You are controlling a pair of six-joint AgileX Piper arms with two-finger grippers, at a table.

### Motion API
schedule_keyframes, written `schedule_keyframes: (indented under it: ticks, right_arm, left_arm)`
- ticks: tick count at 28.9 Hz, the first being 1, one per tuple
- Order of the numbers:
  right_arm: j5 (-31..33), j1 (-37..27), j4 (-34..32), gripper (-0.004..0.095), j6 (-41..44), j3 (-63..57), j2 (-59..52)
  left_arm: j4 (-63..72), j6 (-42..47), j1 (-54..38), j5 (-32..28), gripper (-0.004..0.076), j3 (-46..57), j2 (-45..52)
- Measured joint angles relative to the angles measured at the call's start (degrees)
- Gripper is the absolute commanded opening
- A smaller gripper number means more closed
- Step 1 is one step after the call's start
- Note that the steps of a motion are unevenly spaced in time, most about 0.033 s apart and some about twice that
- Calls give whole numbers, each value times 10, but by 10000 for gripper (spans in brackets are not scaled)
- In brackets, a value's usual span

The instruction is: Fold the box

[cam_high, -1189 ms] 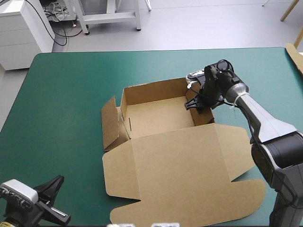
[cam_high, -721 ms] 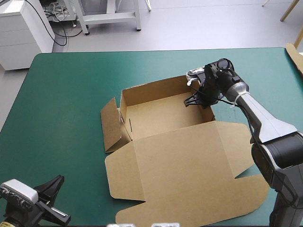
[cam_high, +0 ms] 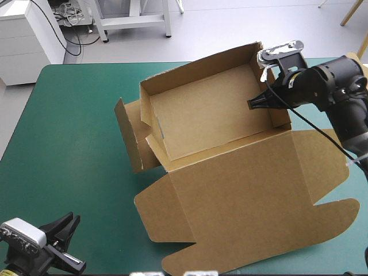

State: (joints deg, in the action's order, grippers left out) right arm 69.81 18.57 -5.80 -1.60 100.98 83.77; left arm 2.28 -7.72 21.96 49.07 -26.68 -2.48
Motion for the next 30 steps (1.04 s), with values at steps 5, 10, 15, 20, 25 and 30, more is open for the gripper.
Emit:
schedule_keyframes:
  ticks: [5, 10, 15, 20, 25, 30]
  right_arm:
    - [4, 0, -10, -21, -2, 0, -49]
    - [7, 0, -14, -21, -2, 0, -67]
    - [8, 0, -14, -22, -2, 0, -68]
    - [8, 0, -14, -21, -2, 0, -68]
    - [8, 0, -14, -22, -3, 0, -68]
    - [8, 0, -14, -22, -4, 0, -68]
  left_arm:
    - [0, 0, 0, 0, 441, 0, 0]
    - [13, 0, 0, 0, 439, 0, 0]
    - [22, 0, 0, -1, 440, 0, -1]
    - [22, 5, 0, -3, 440, -13, -41]
    - [0, 33, 0, -5, 440, -49, -144]
    - [-91, 137, 0, -5, 440, -97, -266]
